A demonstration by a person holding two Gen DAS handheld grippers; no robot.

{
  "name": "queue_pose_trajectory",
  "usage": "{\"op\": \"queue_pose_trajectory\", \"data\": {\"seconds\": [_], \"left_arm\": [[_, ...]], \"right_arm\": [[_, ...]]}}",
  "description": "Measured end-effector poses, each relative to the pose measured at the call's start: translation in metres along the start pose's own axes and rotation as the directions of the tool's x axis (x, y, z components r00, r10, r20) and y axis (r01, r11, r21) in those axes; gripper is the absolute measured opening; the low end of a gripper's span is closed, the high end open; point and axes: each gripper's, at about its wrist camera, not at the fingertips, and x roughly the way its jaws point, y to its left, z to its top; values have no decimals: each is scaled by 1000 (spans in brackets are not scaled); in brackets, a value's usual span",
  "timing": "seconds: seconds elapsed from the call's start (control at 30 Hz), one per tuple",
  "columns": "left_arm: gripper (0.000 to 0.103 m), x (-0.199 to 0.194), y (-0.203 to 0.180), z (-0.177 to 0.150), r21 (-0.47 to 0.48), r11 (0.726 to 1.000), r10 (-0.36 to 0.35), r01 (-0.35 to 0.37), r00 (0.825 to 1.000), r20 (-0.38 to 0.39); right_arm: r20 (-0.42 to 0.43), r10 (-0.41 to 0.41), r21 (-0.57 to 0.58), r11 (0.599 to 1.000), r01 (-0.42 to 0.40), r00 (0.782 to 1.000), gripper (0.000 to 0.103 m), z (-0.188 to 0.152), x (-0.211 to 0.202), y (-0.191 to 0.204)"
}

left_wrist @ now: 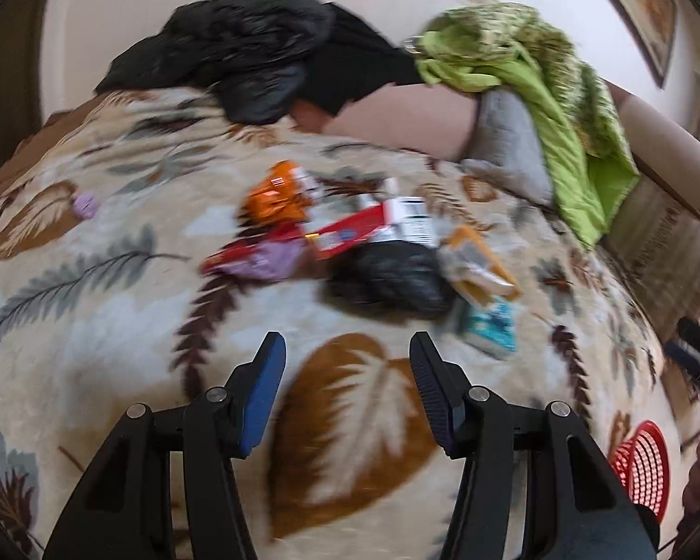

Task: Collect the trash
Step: 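Swing both tools back toward the trash on the bed, then grasp the white medicine box with the right gripper while the left gripper grasps the red wrapper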

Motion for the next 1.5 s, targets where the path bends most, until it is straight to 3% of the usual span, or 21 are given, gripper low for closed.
{"op": "queue_pose_trajectory", "data": {"seconds": [0.1,0.3,0.47,0.63,0.73,0.83,0.93,1.03,1.23,1.5], "left_arm": [[54,6,19,2,-38,999,21,-21,1000,-6],[54,22,35,6,-65,998,-10,7,999,-49],[54,25,32,11,-48,999,-23,22,999,-41],[55,27,33,15,-30,999,-32,31,999,-37],[61,26,31,18,-13,999,-33,33,999,-23],[63,26,30,20,5,999,-36,36,999,-9],[63,24,31,26,23,1000,-12,11,1000,25],[64,27,38,35,0,1000,24,-24,999,41],[64,55,61,45,-106,992,63,-64,998,-15],[64,101,68,49,-134,989,57,-69,994,-92]], "right_arm": [[-111,101,112,990,-89,989,67,-4,48,11],[-167,149,163,979,-122,975,67,4,116,45],[-208,132,246,966,-79,969,68,20,162,57],[-274,103,339,941,-4,956,69,12,204,51],[-248,131,358,933,-35,960,64,8,215,46],[-217,137,329,942,-59,966,50,12,210,47],[-191,97,243,969,-49,977,18,15,197,59],[-149,75,148,988,-52,986,16,12,180,73],[-4,71,-91,993,-71,997,16,11,141,114],[-17,71,-194,978,-73,997,16,1,140,132]]}}
